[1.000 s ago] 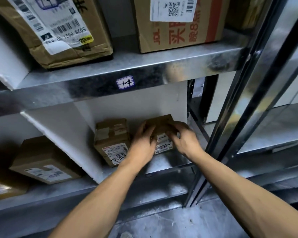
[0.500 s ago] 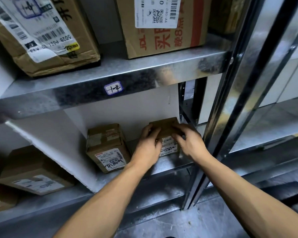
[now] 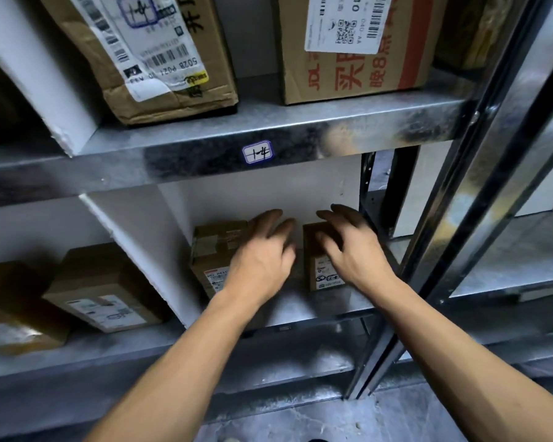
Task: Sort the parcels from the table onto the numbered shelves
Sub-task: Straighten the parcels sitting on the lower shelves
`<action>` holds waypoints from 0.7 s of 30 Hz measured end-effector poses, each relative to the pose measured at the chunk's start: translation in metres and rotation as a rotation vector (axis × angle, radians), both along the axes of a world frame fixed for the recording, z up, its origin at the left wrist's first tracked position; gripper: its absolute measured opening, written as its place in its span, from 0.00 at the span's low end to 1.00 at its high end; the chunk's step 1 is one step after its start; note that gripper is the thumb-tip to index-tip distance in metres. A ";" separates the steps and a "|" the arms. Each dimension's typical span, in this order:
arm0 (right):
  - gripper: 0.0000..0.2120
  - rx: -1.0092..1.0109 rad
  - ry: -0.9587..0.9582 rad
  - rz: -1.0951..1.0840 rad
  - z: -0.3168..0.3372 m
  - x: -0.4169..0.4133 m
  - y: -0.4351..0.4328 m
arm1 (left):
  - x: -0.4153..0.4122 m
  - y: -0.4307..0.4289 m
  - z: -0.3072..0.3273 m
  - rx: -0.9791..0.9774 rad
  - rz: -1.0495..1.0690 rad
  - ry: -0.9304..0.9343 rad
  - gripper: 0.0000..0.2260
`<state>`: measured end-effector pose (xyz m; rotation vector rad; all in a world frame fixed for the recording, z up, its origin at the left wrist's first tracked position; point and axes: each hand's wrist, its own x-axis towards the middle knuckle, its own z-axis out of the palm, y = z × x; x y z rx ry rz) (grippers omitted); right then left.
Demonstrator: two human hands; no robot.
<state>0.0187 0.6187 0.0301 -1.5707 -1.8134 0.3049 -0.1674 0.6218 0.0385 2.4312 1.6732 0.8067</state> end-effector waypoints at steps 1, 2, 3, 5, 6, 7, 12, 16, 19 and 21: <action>0.19 0.010 0.000 0.028 0.003 -0.007 0.001 | -0.011 0.000 0.001 0.002 0.043 0.022 0.19; 0.19 0.012 0.002 0.058 0.004 -0.014 0.002 | -0.021 -0.001 0.000 0.009 0.086 0.046 0.19; 0.19 0.006 0.006 0.091 0.004 -0.021 0.003 | -0.032 -0.002 -0.001 0.017 0.125 0.066 0.19; 0.20 -0.028 0.026 0.162 0.002 -0.036 0.006 | -0.050 -0.004 -0.005 0.034 0.178 0.086 0.20; 0.21 -0.049 0.035 0.194 0.000 -0.043 0.008 | -0.057 -0.004 -0.008 0.038 0.195 0.084 0.20; 0.21 -0.072 0.043 0.224 -0.002 -0.050 0.010 | -0.064 -0.005 -0.011 0.030 0.212 0.076 0.20; 0.23 -0.227 0.143 0.281 -0.016 -0.084 0.017 | -0.077 0.000 -0.025 -0.110 0.326 -0.011 0.20; 0.22 -0.266 0.224 0.303 -0.024 -0.095 0.015 | -0.084 0.000 -0.026 -0.179 0.319 -0.077 0.19; 0.21 -0.258 0.266 0.311 -0.030 -0.097 0.011 | -0.087 -0.004 -0.025 -0.175 0.302 -0.065 0.20; 0.20 -0.237 0.293 0.300 -0.033 -0.098 0.008 | -0.087 -0.008 -0.023 -0.164 0.290 -0.053 0.19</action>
